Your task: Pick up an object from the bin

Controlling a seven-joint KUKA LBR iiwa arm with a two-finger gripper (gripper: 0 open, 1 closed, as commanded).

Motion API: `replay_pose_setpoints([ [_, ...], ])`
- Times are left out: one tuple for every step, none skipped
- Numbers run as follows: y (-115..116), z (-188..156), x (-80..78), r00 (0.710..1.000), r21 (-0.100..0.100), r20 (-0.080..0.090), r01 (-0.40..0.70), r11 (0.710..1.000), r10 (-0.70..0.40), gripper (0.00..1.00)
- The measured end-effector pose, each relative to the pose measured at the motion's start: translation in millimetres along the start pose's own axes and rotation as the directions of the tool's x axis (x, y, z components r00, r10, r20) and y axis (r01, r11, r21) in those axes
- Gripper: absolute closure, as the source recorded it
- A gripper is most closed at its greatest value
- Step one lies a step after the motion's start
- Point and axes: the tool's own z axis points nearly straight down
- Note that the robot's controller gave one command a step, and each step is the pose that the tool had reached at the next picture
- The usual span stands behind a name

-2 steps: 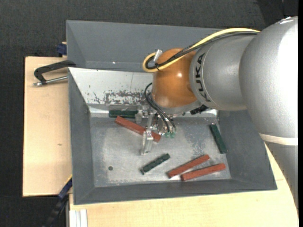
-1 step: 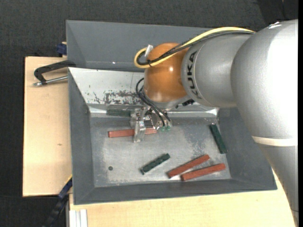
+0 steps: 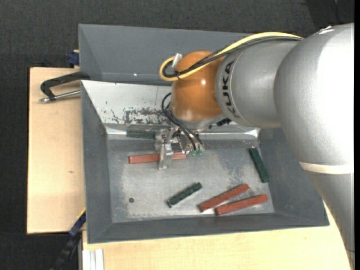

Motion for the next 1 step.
replay_pose_setpoints([
  [0.0,-1.4,1.0,1.0,0.0,-0.001,0.0,1.0,0.0,1.0],
])
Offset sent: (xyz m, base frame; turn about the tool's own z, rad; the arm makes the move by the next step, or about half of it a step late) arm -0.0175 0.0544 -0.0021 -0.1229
